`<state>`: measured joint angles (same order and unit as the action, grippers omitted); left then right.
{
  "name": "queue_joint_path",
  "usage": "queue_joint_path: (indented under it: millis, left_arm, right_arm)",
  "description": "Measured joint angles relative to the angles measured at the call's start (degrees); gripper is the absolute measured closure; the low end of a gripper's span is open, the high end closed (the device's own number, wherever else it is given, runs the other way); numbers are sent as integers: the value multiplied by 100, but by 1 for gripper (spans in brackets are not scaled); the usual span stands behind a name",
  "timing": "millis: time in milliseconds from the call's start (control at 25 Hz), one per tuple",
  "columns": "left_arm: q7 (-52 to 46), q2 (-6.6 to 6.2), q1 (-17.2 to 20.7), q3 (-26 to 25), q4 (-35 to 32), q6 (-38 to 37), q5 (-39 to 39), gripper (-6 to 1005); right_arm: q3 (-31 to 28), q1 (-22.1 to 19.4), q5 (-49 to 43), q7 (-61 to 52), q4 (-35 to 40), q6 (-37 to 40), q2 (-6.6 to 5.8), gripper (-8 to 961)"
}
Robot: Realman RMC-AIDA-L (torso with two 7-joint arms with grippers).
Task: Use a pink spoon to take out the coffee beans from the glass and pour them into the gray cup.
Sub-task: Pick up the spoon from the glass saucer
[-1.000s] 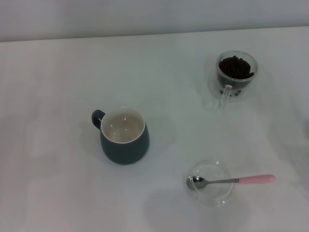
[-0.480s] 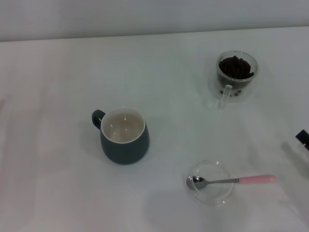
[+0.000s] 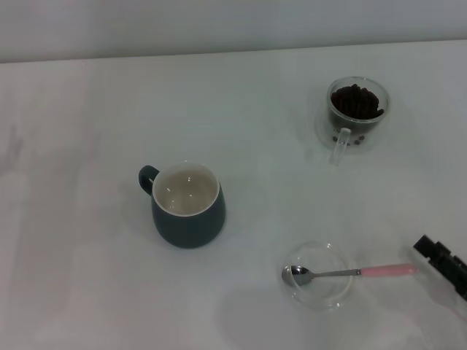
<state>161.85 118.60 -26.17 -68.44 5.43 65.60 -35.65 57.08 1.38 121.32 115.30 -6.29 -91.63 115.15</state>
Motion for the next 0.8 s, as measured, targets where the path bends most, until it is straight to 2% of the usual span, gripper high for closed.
queue_joint_path:
  millis: [440,680,800]
  left_arm:
    - [-2,5,-252,1,5,-185,82,112]
    - [-4,3,-311,-3,5,-263,85,112]
    - [-5,0,-330,-3,2,-294,85,112]
  right_arm:
    - [-306,243,-218,619,-863,-392,65,124]
    - [-1225,299,-1118,884,-1089,-253,71,124]
    - [-1365,307,-1304,894,-1125,-146,64,124]
